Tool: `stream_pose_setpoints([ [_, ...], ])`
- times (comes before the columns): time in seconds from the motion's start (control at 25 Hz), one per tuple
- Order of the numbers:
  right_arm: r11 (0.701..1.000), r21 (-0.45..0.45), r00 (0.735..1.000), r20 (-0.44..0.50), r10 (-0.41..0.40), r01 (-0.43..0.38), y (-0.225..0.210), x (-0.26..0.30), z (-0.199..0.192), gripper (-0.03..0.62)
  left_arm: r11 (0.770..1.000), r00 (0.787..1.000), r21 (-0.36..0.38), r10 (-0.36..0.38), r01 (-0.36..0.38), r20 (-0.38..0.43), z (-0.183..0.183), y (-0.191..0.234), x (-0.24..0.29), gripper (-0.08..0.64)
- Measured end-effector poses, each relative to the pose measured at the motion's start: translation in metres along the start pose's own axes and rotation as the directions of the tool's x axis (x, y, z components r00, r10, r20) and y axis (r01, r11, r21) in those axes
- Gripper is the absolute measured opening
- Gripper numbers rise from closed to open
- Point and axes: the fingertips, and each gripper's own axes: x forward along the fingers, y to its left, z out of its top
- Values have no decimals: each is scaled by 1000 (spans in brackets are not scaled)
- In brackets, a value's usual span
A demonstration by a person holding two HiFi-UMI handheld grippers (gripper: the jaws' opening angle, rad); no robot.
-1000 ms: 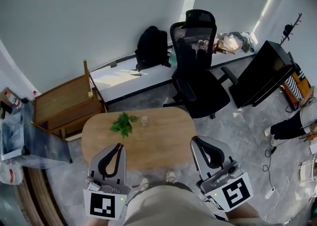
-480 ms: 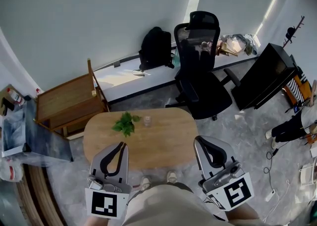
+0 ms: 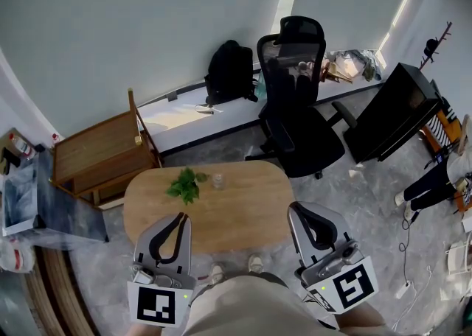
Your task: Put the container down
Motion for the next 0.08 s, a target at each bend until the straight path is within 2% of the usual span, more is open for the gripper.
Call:
stream_pose_setpoints([
  [0.08,1000,3,1000,-2,-2,2,-1,-1,-1,-4,1000,1000,1,-1,1,-2,0,-1,0,15],
])
